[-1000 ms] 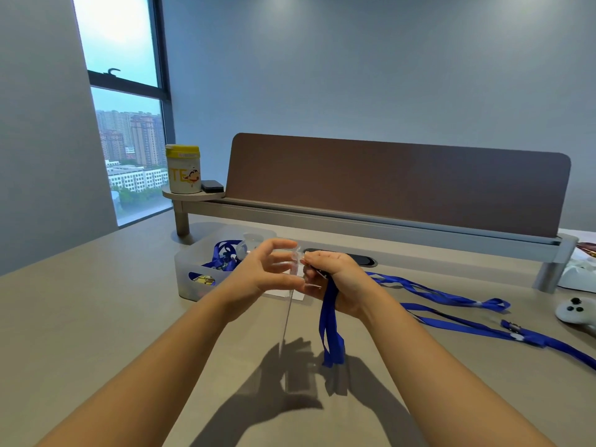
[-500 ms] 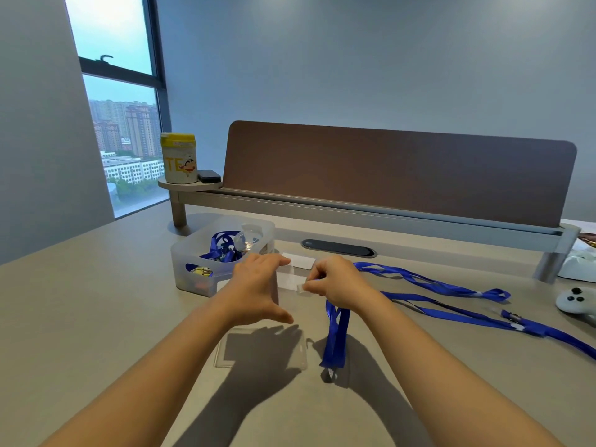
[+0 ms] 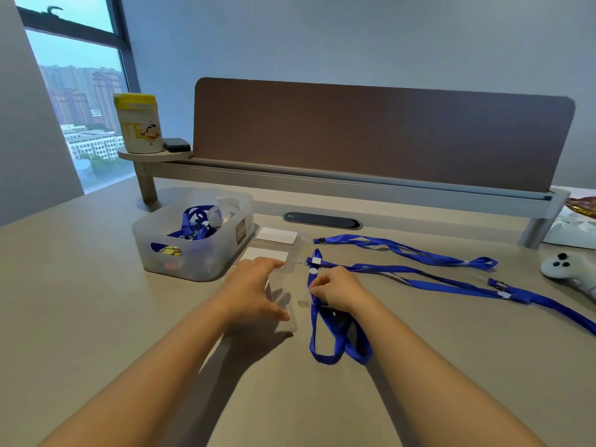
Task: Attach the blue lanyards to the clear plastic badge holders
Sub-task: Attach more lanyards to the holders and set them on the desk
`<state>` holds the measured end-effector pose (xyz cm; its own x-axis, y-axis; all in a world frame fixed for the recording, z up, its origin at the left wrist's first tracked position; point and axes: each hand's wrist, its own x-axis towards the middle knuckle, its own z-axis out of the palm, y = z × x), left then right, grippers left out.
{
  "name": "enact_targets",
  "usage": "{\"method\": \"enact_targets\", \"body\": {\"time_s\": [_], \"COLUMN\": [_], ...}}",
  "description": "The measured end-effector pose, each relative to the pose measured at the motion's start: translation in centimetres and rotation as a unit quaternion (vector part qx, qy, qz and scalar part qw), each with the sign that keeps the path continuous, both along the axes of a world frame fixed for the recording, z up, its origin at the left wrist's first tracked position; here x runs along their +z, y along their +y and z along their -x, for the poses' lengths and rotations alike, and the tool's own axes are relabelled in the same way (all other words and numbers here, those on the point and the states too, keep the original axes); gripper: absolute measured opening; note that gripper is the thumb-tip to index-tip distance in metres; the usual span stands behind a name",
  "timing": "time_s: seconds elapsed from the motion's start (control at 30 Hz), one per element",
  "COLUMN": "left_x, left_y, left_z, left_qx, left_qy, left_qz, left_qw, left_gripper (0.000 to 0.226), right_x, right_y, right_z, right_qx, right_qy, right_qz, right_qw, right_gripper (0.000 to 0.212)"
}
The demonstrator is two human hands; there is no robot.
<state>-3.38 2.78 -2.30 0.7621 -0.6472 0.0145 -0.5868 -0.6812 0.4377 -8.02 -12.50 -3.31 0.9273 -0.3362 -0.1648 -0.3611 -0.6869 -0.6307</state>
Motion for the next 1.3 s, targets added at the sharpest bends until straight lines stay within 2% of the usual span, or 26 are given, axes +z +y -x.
{"method": "enact_targets", "body": {"time_s": [0.13, 0.2, 0.3, 0.43, 0.6, 0.73, 0.83, 1.0, 1.3], "left_x": [-0.2, -0.3, -0.4, -0.5, -0.5, -0.3, 0.1, 1.3, 6.4], "left_y": [0.4, 0.8, 1.4, 2.1, 3.1, 3.9, 4.5, 6.0, 8.8], "left_z": [-0.3, -0.4, -0.3, -0.2, 0.1, 0.5, 0.6, 1.0, -0.9], "left_qx": [0.016, 0.022, 0.025, 0.033, 0.041, 0.050, 0.061, 0.070, 0.106], "left_qy": [0.004, 0.005, 0.011, 0.015, 0.011, 0.007, 0.010, 0.002, -0.013], "left_qz": [0.004, -0.001, -0.010, -0.010, -0.009, 0.000, 0.013, 0.058, 0.162], "left_qw": [1.000, 1.000, 1.000, 0.999, 0.999, 0.999, 0.998, 0.996, 0.981], "left_gripper": [0.085, 0.086, 0.085, 0.084, 0.084, 0.085, 0.086, 0.082, 0.082], "right_x": [-0.9, -1.4, -1.5, -1.5, -1.4, -0.7, -0.1, 2.0, 7.9], "right_y": [0.8, 1.1, 1.3, 1.7, 2.0, 2.7, 3.3, 4.9, 7.7], "right_z": [-1.0, -1.3, -1.4, -1.6, -0.9, -0.1, 0.7, 0.8, -3.4], "right_qx": [-0.009, -0.013, -0.003, 0.036, 0.064, 0.087, 0.091, 0.103, 0.083], "right_qy": [0.052, 0.080, 0.087, 0.074, 0.065, 0.059, 0.022, -0.071, -0.199], "right_qz": [0.171, 0.193, 0.175, 0.188, 0.190, 0.150, 0.046, -0.076, -0.103], "right_qw": [0.984, 0.978, 0.981, 0.979, 0.978, 0.983, 0.995, 0.989, 0.971], "right_gripper": [0.052, 0.057, 0.048, 0.016, 0.023, 0.014, 0.029, 0.008, 0.018]}}
